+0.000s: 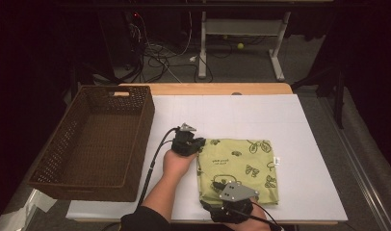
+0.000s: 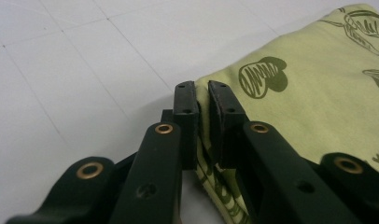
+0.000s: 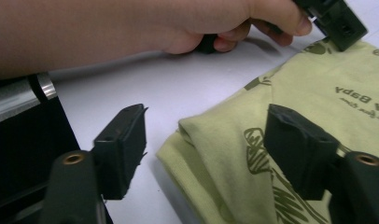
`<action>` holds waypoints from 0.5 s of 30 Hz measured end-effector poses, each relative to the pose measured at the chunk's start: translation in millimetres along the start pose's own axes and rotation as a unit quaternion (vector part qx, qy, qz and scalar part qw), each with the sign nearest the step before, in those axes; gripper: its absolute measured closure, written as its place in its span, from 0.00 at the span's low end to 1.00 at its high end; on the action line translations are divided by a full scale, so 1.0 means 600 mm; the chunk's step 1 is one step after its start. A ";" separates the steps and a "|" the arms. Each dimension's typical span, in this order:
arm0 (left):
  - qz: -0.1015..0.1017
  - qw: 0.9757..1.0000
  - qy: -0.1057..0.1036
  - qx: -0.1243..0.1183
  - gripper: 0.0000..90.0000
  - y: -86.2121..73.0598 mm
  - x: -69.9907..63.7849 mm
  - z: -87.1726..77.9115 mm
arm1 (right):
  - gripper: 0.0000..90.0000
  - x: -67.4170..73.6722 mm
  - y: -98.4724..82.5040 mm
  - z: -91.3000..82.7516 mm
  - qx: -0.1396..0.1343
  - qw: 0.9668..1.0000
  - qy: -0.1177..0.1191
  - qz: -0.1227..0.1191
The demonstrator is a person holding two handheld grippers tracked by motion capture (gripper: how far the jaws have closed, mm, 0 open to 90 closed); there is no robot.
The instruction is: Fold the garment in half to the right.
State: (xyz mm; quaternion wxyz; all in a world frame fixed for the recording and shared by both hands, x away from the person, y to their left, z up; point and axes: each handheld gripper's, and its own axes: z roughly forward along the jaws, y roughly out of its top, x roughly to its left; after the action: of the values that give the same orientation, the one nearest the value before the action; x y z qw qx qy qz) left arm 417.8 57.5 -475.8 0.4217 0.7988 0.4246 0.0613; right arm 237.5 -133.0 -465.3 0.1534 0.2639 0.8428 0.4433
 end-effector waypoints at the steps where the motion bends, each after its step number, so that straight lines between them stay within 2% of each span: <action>1: 0.001 1.000 0.001 0.000 0.88 0.000 -0.001 0.000 | 0.42 0.000 0.000 0.003 0.005 1.000 0.003 -0.001; 5: 0.006 1.000 0.003 -0.001 0.88 -0.001 -0.002 0.000 | 0.45 0.008 -0.001 0.015 0.025 1.000 0.013 -0.013; 11: 0.005 1.000 0.006 0.001 0.88 -0.001 -0.003 0.000 | 0.44 0.016 -0.009 0.026 0.061 0.997 0.000 -0.038; 15: 0.003 1.000 0.015 0.009 0.87 0.001 -0.004 0.003 | 0.47 0.015 -0.010 0.030 0.058 0.998 -0.009 -0.037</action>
State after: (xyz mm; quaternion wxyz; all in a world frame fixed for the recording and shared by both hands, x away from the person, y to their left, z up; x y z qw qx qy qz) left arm 417.5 54.5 -476.1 0.4082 0.8027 0.4291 0.0706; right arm 237.3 -118.6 -480.9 0.1617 0.2449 0.8747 0.3858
